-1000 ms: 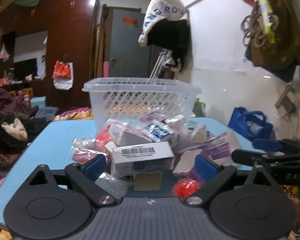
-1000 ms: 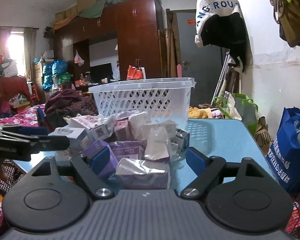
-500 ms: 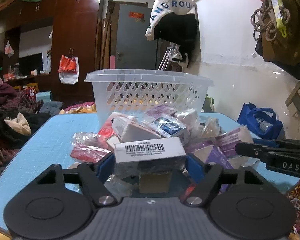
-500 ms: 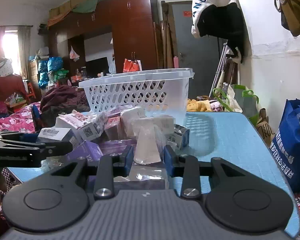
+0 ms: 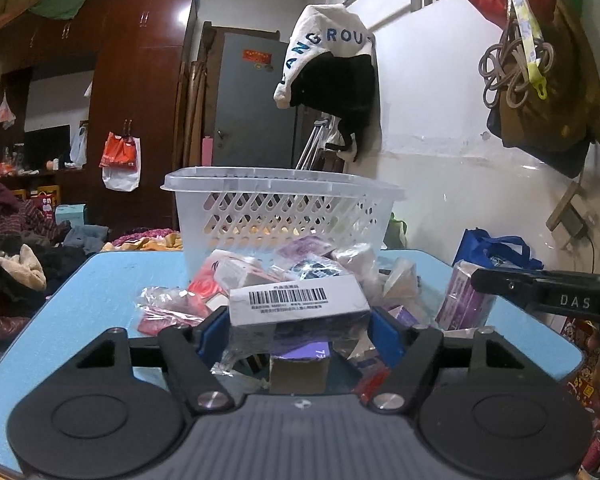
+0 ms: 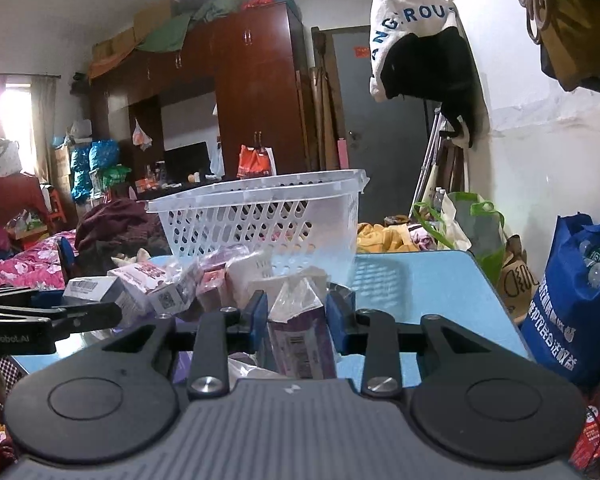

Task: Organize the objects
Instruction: 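Grasp the white barcode box with the left gripper while the right gripper grasps a clear-wrapped purple box, then lift both boxes and release them into the white basket, then return both grippers to the pile of items, then grasp a wrapped grey pack with the left gripper while the right grasps a purple box, drop both in basket, then grasp the red pack with the left gripper while the right grasps the tall purple box, then carry both items over the white basket and open both grippers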

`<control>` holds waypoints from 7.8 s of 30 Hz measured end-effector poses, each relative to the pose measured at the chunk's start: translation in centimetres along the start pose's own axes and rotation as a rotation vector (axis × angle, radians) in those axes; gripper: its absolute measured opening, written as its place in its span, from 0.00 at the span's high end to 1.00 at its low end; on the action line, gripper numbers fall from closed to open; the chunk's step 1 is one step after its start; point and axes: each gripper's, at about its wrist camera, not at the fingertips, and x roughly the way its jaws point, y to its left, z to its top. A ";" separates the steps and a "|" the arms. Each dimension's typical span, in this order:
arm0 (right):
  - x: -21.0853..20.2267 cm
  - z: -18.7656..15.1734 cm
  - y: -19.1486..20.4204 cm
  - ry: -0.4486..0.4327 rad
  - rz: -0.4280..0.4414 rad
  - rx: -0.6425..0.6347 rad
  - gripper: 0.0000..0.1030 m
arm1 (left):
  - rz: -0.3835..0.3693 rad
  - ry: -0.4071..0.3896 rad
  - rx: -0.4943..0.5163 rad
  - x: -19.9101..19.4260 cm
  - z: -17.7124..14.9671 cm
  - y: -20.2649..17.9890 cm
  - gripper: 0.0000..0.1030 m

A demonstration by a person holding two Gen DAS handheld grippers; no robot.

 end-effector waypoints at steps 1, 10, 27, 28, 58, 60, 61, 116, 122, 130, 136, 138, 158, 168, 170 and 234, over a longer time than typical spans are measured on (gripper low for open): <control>0.1 0.0 0.1 0.004 -0.001 -0.004 0.65 | 0.000 0.001 -0.001 0.0 -0.1 0.0 0.26; 0.4 -0.3 -0.1 0.009 0.000 -0.004 0.65 | 0.005 0.005 -0.003 -0.1 -0.2 0.4 0.26; 1.3 6.3 2.2 -0.087 0.054 -0.096 0.66 | -0.047 -0.084 0.009 0.6 8.7 2.7 0.26; 1.8 7.2 2.5 -0.097 0.065 -0.114 0.66 | -0.043 -0.087 0.022 1.3 9.9 2.7 0.26; 3.6 6.5 3.5 -0.207 -0.078 -0.206 0.00 | 0.018 -0.030 0.071 5.9 10.1 6.3 0.00; 1.3 3.0 2.8 -0.206 -0.091 -0.171 0.00 | 0.002 -0.074 0.041 3.2 7.5 7.1 0.00; 0.7 1.7 2.3 -0.194 -0.102 -0.148 0.00 | -0.009 -0.084 0.016 2.2 6.5 7.4 0.00; -0.9 -6.9 2.3 -0.080 -0.145 -0.088 0.35 | 0.035 -0.135 0.018 -2.4 -4.4 7.3 0.17; -1.6 -6.3 1.4 -0.103 -0.171 -0.065 0.35 | 0.022 -0.183 0.002 -3.4 -3.6 7.5 0.17; -1.8 -4.2 1.8 -0.134 -0.139 -0.087 0.35 | -0.018 -0.195 -0.039 -2.7 -1.5 8.0 0.18; -0.7 0.5 3.1 -0.176 -0.077 -0.131 0.35 | -0.056 -0.188 -0.018 -0.4 4.9 7.2 0.18; 0.4 2.6 3.7 -0.182 -0.054 -0.150 0.35 | -0.066 -0.181 -0.007 1.1 7.8 6.6 0.18; 16.4 9.5 1.8 -0.029 -0.048 -0.187 0.29 | 0.074 -0.034 0.081 15.2 15.4 4.1 0.00; 5.1 4.8 0.5 -0.200 0.026 -0.039 0.00 | 0.041 -0.103 0.057 3.9 9.4 5.5 0.00; 2.9 1.7 0.5 -0.194 0.023 -0.021 0.00 | 0.069 -0.148 0.068 1.1 6.7 5.3 0.00; -0.1 1.2 2.0 -0.168 0.126 -0.054 0.56 | 0.000 -0.201 0.009 -2.3 5.5 6.6 0.38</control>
